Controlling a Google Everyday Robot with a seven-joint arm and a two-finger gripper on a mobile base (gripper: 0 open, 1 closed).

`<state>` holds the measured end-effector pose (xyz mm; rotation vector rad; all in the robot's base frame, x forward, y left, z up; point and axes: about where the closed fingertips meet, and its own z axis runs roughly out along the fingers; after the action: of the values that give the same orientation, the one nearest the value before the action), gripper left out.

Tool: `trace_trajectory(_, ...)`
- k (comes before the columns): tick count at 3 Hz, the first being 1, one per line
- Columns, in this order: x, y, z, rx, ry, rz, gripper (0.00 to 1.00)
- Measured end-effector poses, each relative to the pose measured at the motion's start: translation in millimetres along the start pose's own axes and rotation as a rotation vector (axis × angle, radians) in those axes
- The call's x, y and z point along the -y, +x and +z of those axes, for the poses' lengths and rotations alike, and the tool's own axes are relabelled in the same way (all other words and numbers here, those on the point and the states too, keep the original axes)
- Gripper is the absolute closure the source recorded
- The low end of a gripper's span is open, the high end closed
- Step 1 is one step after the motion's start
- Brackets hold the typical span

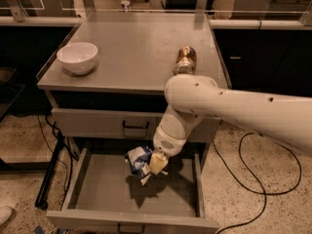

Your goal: Place blue chip bag into middle drawer

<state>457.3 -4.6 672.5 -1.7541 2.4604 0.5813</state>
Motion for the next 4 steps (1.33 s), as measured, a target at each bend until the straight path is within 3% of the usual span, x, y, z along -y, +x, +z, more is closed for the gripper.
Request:
trace_trajectory(1, 10, 18, 59, 0.019, -0.070, 0.069, 1.00)
trace_trajectory(2, 10, 19, 62, 0.018, -0.074, 0.076, 1.00)
trace_trajectory(3, 14, 37, 102, 0.004, -0.121, 0.161, 1.00)
trace_trajectory(4, 23, 57, 145, -0.047, -0.135, 0.259, 1.00)
